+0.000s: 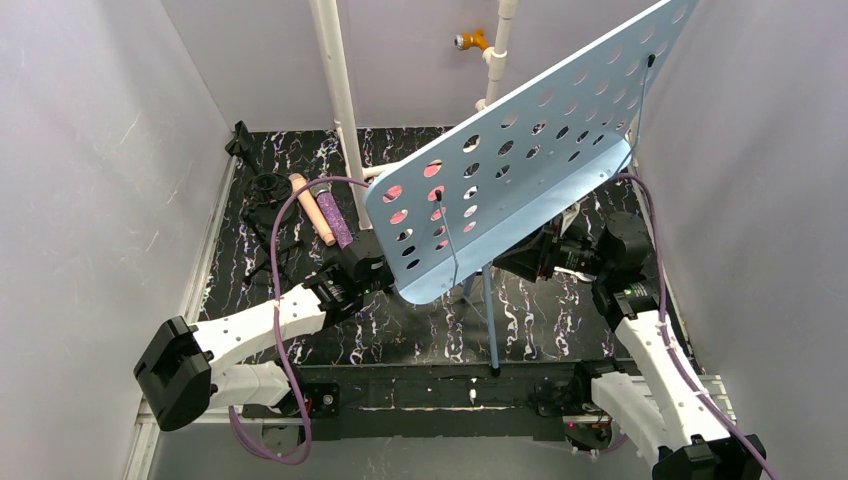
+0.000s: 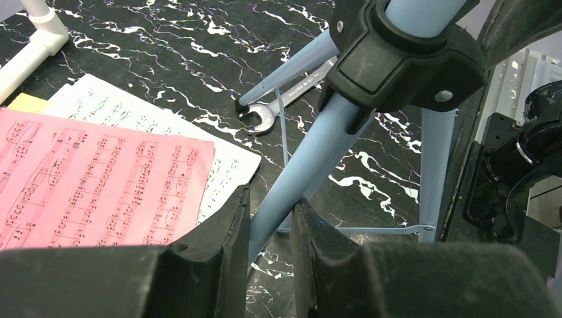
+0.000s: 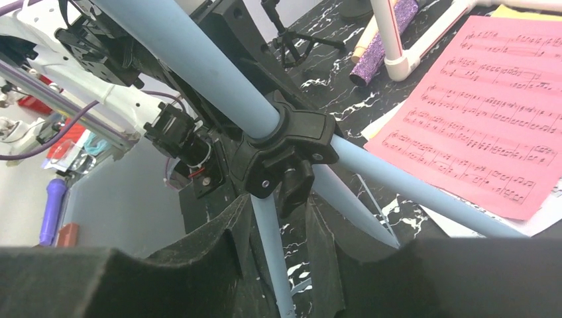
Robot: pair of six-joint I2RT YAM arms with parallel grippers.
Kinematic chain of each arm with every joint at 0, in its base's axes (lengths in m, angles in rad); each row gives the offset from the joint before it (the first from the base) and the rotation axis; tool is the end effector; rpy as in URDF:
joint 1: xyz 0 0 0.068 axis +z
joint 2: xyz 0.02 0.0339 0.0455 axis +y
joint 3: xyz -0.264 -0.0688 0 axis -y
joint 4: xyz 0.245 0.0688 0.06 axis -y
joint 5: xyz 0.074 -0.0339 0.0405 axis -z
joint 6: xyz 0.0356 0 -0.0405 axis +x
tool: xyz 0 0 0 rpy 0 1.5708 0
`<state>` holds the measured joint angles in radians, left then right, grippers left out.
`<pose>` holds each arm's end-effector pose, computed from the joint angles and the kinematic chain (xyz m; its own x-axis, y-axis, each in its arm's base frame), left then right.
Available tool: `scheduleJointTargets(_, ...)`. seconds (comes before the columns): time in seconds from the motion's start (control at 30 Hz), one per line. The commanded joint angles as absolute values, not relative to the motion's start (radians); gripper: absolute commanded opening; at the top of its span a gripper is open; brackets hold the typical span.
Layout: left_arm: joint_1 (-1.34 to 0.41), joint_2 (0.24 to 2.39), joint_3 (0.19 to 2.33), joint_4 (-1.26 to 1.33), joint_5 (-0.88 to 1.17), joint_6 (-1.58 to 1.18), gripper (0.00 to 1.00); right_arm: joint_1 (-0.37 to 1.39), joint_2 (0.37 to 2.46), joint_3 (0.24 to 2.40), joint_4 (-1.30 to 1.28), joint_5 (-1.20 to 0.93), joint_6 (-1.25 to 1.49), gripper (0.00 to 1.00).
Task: Pack up the instrument practice props
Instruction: Unscrew the knob on the music stand.
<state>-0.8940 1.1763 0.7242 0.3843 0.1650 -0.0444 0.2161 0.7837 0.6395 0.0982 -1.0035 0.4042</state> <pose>0.1670 -0.2173 0.2968 -0.0811 0.0310 -0.9962 0.8689 0.4919 -0.0554 0.1666 0.0673 0.3197 -0.4102 0.1263 -0.9032 -0.8448 0.3204 0.4285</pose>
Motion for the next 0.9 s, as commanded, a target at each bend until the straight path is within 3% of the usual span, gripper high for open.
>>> scheduleJointTargets(0.0, -0.897, 1.158, 0.721, 0.351, 0.185, -0.196, 0.0, 0.21, 0.748, 0.675, 0.186, -1.005, 0.374, 0.45)
scheduleJointTargets(0.2, -0.898, 1.159, 0.726, 0.351, 0.187, -0.196, 0.0, 0.21, 0.736, 0.651, 0.253, -1.035, 0.292, 0.42)
scheduleJointTargets(0.4, -0.898, 1.163, 0.728, 0.351, 0.192, -0.201, 0.0, 0.21, 0.728, 0.636, 0.185, -1.135, -0.013, 0.2)
scheduleJointTargets(0.5, -0.899, 1.161, 0.728, 0.35, 0.193, -0.203, 0.0, 0.21, 0.731, 0.685, -0.035, -1.18, -0.37, 0.08)
scheduleJointTargets(0.73, -0.898, 1.17, 0.735, 0.351, 0.202, -0.209, 0.0, 0.21, 0.716, 0.74, -0.366, -1.166, -0.972, 0.05)
scheduleJointTargets(0.87, -0.897, 1.174, 0.738, 0.351, 0.205, -0.212, 0.0, 0.213, 0.68, 0.718, -0.377, -1.154, -1.2, 0.05)
